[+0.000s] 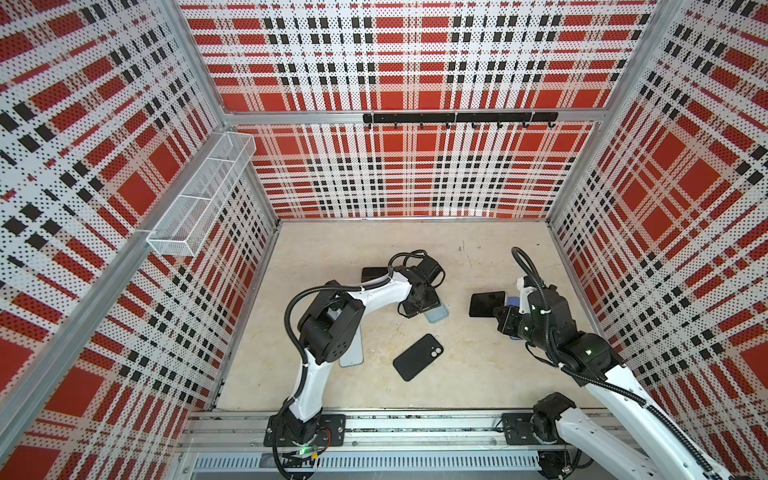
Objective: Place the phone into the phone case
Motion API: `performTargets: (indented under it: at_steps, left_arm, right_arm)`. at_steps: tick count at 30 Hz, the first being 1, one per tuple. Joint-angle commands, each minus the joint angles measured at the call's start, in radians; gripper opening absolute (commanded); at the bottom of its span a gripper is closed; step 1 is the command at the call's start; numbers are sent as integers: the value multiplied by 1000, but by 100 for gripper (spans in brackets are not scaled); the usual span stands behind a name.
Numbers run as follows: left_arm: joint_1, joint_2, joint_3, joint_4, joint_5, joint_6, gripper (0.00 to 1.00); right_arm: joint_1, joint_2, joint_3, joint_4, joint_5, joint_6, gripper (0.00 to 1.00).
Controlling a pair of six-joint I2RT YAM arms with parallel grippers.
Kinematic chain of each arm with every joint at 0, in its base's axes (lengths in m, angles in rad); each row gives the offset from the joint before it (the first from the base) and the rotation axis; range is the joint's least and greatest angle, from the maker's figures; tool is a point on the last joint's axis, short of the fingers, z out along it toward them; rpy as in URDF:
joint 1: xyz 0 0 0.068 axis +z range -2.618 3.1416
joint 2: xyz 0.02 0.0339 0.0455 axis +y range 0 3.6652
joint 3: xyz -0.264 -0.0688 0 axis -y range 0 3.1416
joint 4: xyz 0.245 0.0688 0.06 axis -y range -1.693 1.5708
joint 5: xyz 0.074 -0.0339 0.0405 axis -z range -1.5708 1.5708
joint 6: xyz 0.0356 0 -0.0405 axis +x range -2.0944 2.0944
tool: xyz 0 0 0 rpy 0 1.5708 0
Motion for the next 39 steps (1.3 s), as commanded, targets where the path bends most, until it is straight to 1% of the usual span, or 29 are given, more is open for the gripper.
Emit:
performTargets:
  at_steps: [1, 2, 4, 9, 12, 14, 15, 16, 18, 20, 22, 24, 25, 26, 29, 30, 33, 35, 37, 39]
  left_arm:
    - [-5, 56, 18, -52, -25, -68, 59]
    - [-8, 60, 20, -53, -38, -60, 52]
    - [-19, 64, 33, -74, -89, -37, 42]
    - [-37, 109, 101, -168, -195, 65, 25]
    - [-37, 141, 141, -212, -240, 159, 12]
    - [-31, 168, 180, -240, -257, 252, 5]
    - [-26, 178, 198, -240, -244, 321, 3]
    - [-22, 185, 218, -240, -245, 397, 2]
    - [-16, 180, 243, -224, -265, 544, 2]
    - [-7, 174, 277, -218, -283, 728, 1]
    - [-3, 159, 302, -241, -345, 904, 0]
    - [-1, 128, 281, -231, -404, 1053, 0]
    - [-1, 105, 251, -208, -398, 1145, 0]
    - [-2, 85, 228, -197, -365, 1245, 0]
    - [-12, 45, 165, -180, -312, 1445, 0]
    - [-15, 35, 142, -163, -325, 1487, 0]
    - [-10, 16, 87, -112, -302, 1613, 0]
    - [1, 11, 75, -95, -255, 1680, 0]
    - [10, 19, 87, -84, -236, 1714, 0]
    - [16, 34, 109, -84, -243, 1732, 0]
  right_arm:
    - [-4, -30, 18, 52, 11, -22, 0]
    - [-4, -34, 19, 49, 13, -24, 0]
    - [-5, -39, 18, 43, 17, -25, 0]
    - [-5, -35, 21, 52, 17, -20, 0]
    - [-6, -19, 33, 54, 13, -22, 0]
    - [-6, -9, 43, 54, 12, -22, 0]
    - [-6, -4, 47, 55, 10, -24, 0]
    - [-5, 1, 55, 53, 8, -26, 0]
    - [-5, 9, 70, 48, 6, -29, 0]
    - [-6, 12, 81, 40, 8, -32, 0]
    - [-5, 10, 90, 31, 13, -33, 0]
    - [-6, 6, 93, 21, 18, -32, 0]
    - [-5, 4, 94, 19, 19, -31, 0]
    - [-5, 2, 94, 16, 18, -30, 0]
    - [-6, 8, 94, 10, 2, -21, 0]
    - [-5, 10, 96, 7, -3, -20, 0]
    - [-6, 14, 101, -6, -15, -14, 0]
    - [-5, 14, 105, -17, -18, -14, 0]
    - [-6, 17, 108, -28, -19, -15, 0]
    - [-6, 22, 115, -37, -20, -14, 0]
